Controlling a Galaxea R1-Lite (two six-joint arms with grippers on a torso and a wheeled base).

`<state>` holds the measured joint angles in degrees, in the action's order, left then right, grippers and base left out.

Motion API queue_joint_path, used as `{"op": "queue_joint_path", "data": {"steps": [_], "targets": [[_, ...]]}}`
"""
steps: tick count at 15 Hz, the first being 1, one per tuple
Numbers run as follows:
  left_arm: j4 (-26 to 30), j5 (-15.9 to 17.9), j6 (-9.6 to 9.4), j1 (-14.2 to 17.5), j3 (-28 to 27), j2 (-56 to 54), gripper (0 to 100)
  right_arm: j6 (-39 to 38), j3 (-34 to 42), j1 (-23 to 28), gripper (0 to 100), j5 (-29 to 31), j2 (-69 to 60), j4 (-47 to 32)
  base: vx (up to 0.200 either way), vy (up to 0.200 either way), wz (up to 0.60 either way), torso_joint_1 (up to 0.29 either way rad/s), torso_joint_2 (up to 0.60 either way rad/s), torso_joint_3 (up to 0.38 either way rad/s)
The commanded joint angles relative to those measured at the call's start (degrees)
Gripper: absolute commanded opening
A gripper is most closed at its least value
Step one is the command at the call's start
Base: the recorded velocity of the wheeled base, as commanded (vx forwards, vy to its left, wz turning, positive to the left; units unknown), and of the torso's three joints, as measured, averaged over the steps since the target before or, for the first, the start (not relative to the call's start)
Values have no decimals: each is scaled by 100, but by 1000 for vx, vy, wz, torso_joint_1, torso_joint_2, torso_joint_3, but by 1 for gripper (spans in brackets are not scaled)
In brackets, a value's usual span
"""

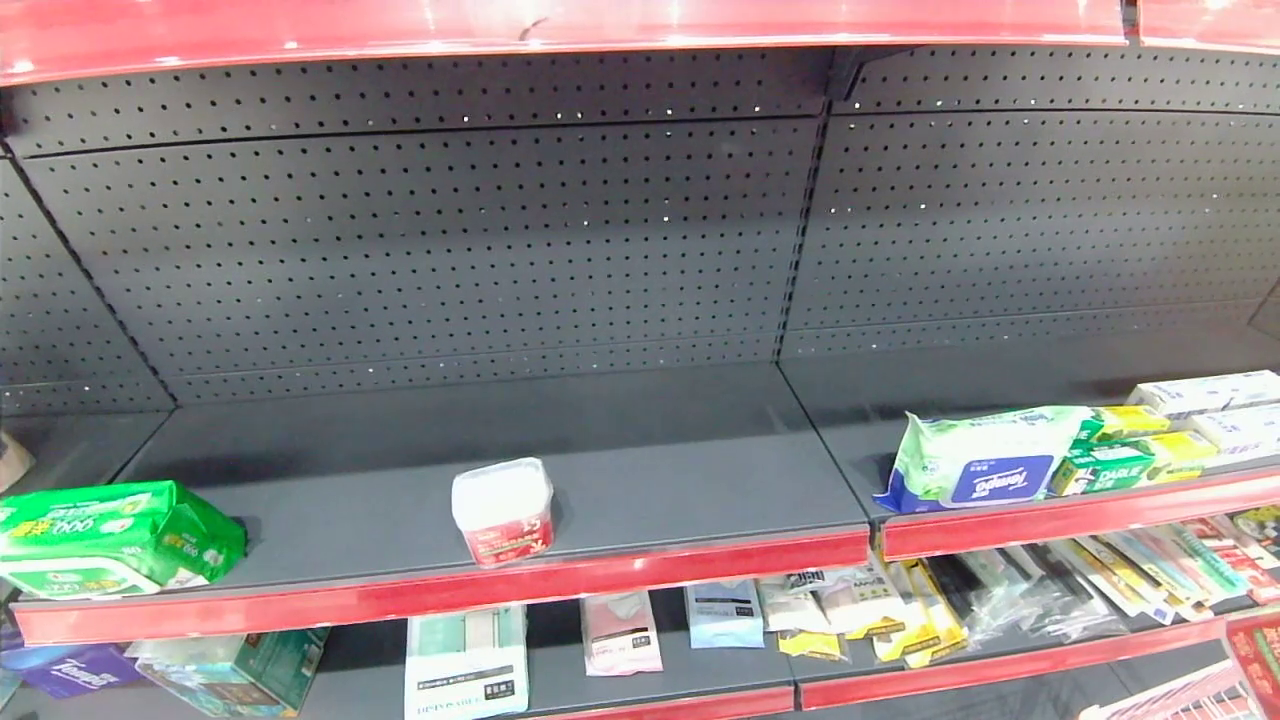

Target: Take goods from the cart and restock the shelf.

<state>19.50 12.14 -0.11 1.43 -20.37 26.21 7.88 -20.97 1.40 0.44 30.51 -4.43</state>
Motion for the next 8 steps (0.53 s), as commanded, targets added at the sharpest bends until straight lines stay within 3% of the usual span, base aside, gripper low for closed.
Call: {"op": "queue_joint_path", "data": {"steps": [1, 5, 8], "targets": [[1047, -256, -376, -406, -187, -2015, 100, -5, -21, -70, 0, -9, 385, 12, 0, 0, 0, 0, 0, 0], [1029, -669, -428, -406, 121, -2225, 100, -49, -30, -70, 0, -18, 798, 328, 0, 0, 0, 0, 0, 0], [1020, -836, -437, -406, 244, -2225, 100, -49, -39, -61, 0, -18, 1264, 908, 0, 0, 600, 2, 4, -9]]}}
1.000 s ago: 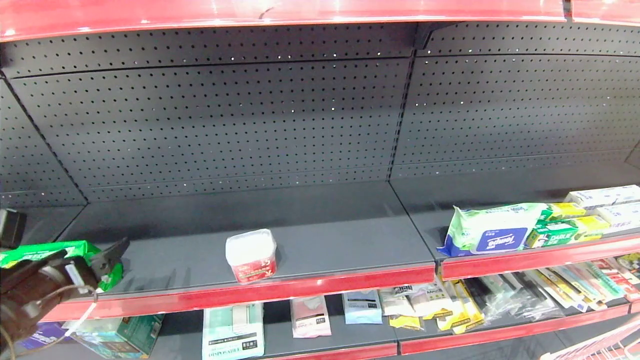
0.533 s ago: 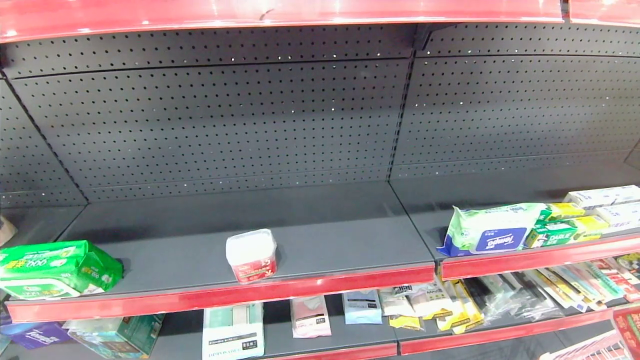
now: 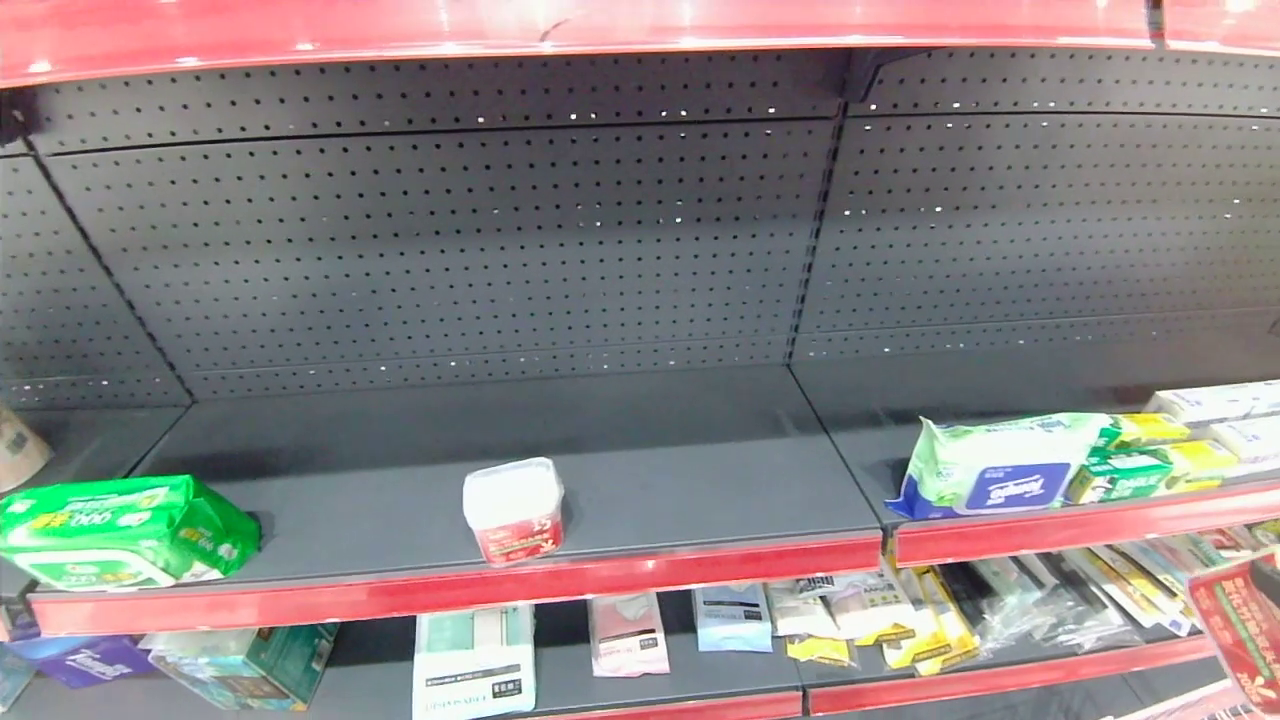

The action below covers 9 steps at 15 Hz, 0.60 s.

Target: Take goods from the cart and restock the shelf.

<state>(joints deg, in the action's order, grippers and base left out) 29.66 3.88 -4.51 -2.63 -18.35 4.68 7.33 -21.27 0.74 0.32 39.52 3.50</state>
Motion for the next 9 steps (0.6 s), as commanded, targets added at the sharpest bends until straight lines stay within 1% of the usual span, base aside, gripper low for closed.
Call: {"op": "queue_joint_path", "data": {"steps": [1, 3, 4, 5, 7, 9], "targets": [[-13, -45, 12, 0, 94, -73, 100, 14, -17, 5, 0, -5, 469, 195, 0, 0, 600, -2, -7, -2], [-57, -54, 12, 0, 165, -73, 100, 14, -35, -4, 0, -5, 539, 213, 0, 0, 600, 17, 0, -2], [-303, -54, 3, 0, 341, -73, 100, 14, -79, -4, 0, -14, 627, 213, 0, 0, 600, 2, 7, 2], [-417, -54, 3, 0, 437, -73, 100, 14, -79, -4, 0, -14, 653, 213, 0, 0, 600, 2, -2, 2], [-874, -45, 20, 0, 701, -73, 100, 14, -290, -22, 0, -14, 811, 213, 0, 0, 600, 0, 0, -2], [-918, -54, 56, 0, 718, -73, 100, 58, -527, -22, 0, -313, 1040, 213, 0, 0, 0, 0, 0, 0]]}}
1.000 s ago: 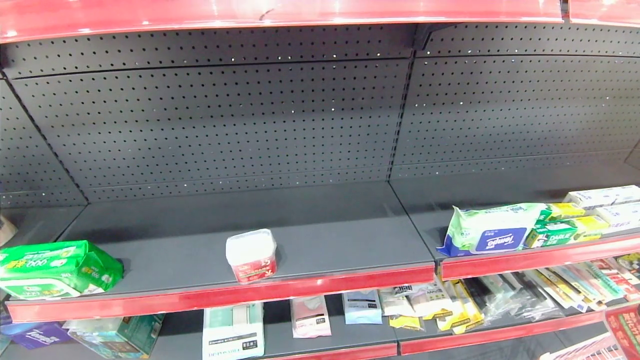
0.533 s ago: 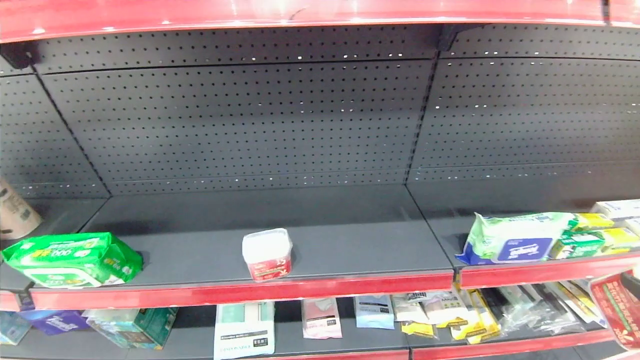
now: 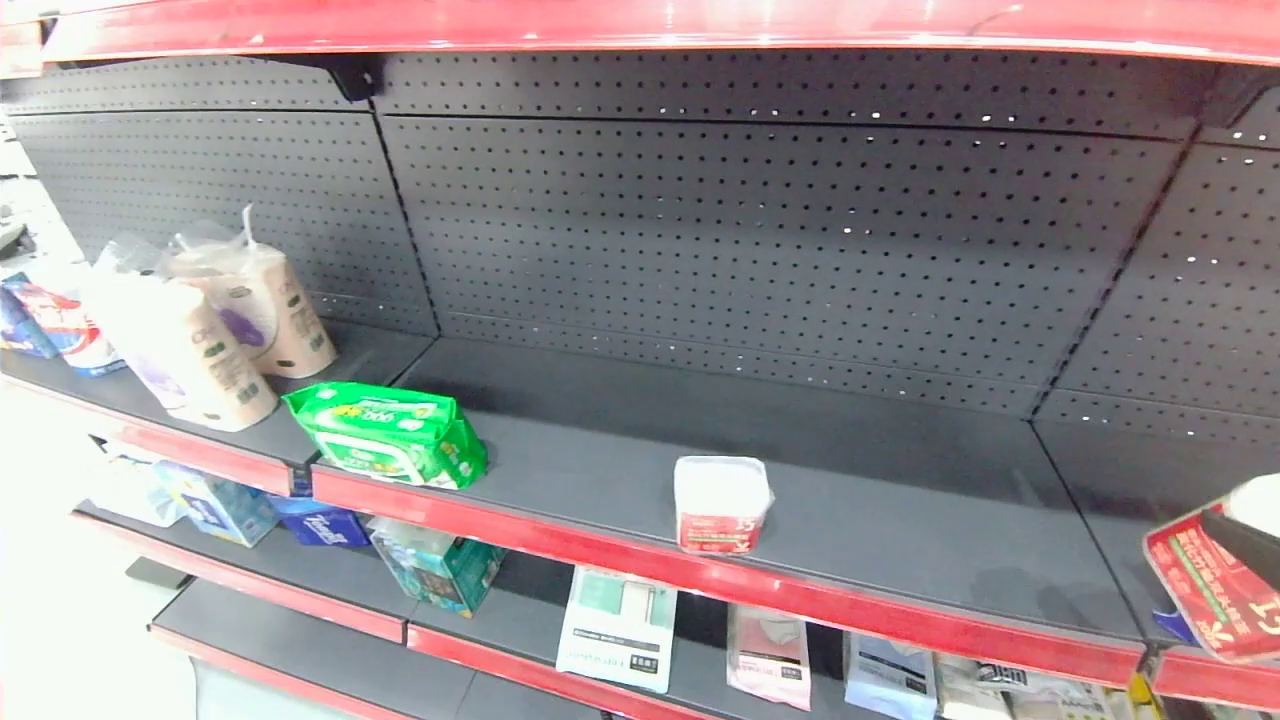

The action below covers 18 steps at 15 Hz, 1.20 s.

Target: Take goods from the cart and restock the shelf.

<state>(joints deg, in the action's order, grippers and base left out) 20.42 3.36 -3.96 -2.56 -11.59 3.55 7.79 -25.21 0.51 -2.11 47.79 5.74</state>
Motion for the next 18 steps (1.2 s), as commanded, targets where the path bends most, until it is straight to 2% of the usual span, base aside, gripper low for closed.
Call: {"op": "queue_joint_path", "data": {"steps": [1, 3, 4, 5, 6, 7, 9, 11, 14, 18], "targets": [[-12, -2, 1, -8, 61, 41, 100, 65, -186, -7, 0, -229, 328, -12, 0, 0, 0, 0, 0, 0], [-319, -2, 36, -8, 219, 41, 100, 197, -274, -7, 0, -492, 776, 6, 0, 0, 0, 0, 0, 0], [-847, 33, 220, -8, 474, 41, 100, 241, -599, 19, 0, -483, 1365, 76, 0, 0, 0, 0, 0, 0], [-926, 50, 291, -8, 500, 41, 100, 223, -669, 19, 0, -483, 1532, 94, 0, 0, 0, 0, 0, 0], [-978, 41, 528, -8, 518, 41, 100, 205, -863, -7, 0, -519, 2042, 296, 0, 0, 0, 0, 0, 0], [-1014, 6, 581, -8, 553, 41, 100, 249, -1056, -122, 0, -598, 2569, 577, 0, 0, 0, 0, 0, 0], [-1181, 41, 563, -8, 614, 41, 100, 346, -1337, -262, 0, -633, 3325, 911, 0, 0, 0, 0, 0, 0], [-1198, 50, 449, -8, 623, 41, 100, 364, -1575, -332, 0, -870, 3940, 1184, 0, 0, 0, 0, 0, 0], [-1198, 15, 423, -8, 623, 41, 100, 372, -1601, -447, 0, -1160, 4652, 1860, 0, 0, 0, 0, 0, 0], [-1198, -11, 343, -8, 623, 41, 100, 689, -2005, -491, 0, -1644, 5337, 2159, 0, 0, 0, 0, 0, 0]]}}
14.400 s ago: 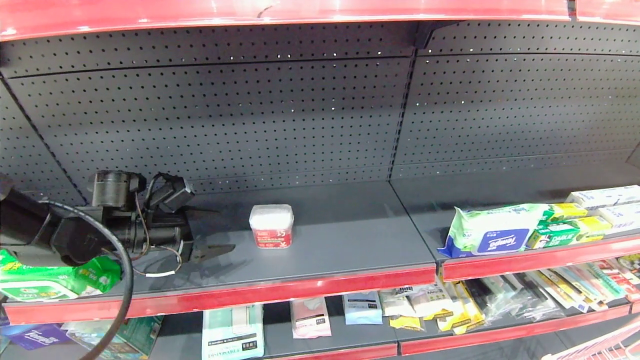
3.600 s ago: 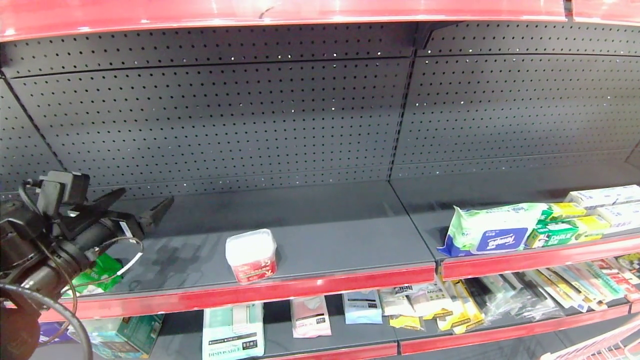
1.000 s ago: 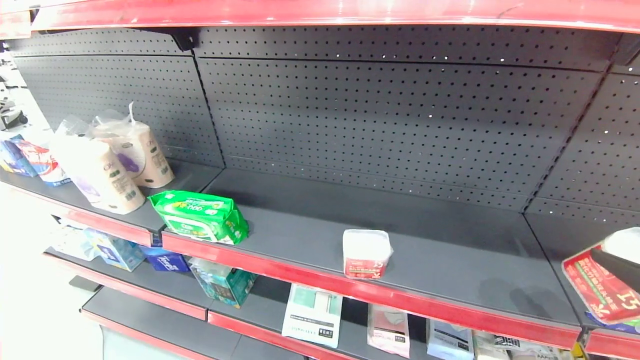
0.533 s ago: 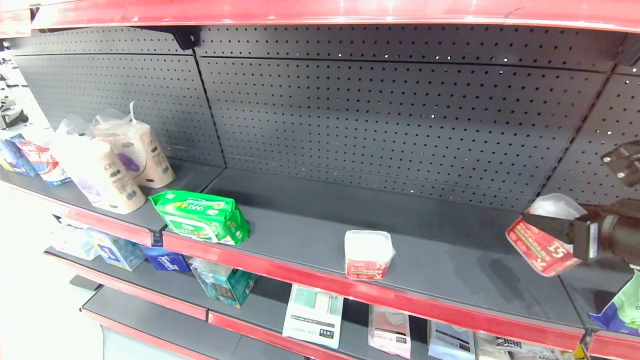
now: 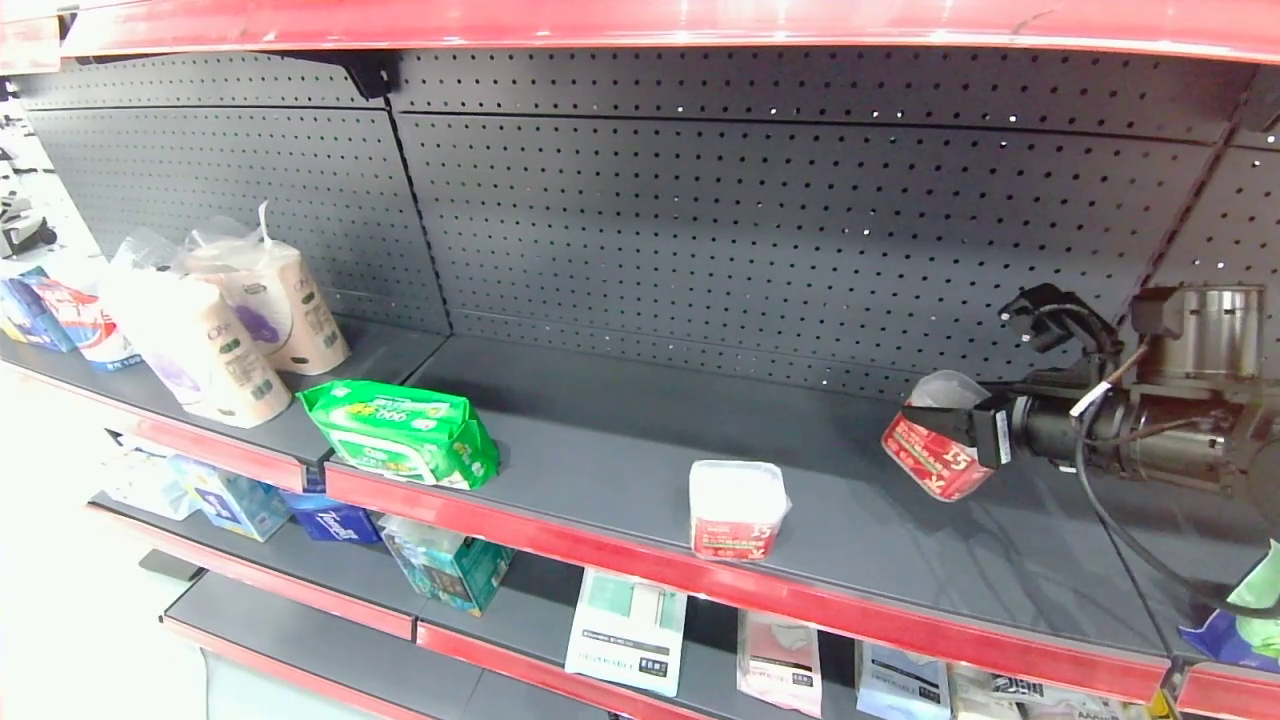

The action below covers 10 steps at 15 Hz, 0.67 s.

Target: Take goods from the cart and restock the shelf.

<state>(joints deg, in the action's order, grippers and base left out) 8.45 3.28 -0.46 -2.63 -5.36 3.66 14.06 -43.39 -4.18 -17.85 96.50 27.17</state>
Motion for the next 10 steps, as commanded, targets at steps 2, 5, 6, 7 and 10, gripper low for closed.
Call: {"op": "queue_joint_path", "data": {"steps": [2, 5, 6, 7, 10], "targets": [[-1, -3, -15, 0, 0, 30, 100, 89, -451, -39, 0, -114, 703, 16, 0, 0, 0, 0, 0, 0], [-1, -20, -121, 0, 0, 30, 100, 475, -891, 23, 0, -123, 1187, 16, 0, 0, 0, 0, 0, 0], [-1, -29, -147, 0, 0, 30, 100, 598, -1049, 40, 0, -166, 1292, 16, 0, 0, 0, 0, 0, 0], [-1, -20, -147, 0, 0, 30, 100, 642, -1181, 23, 0, -421, 1398, 16, 0, 0, 0, 0, 0, 0], [-1, -12, -147, 0, 0, 30, 100, 642, -1401, -136, 0, -492, 1565, 7, 0, 0, 0, 0, 0, 0]]}}
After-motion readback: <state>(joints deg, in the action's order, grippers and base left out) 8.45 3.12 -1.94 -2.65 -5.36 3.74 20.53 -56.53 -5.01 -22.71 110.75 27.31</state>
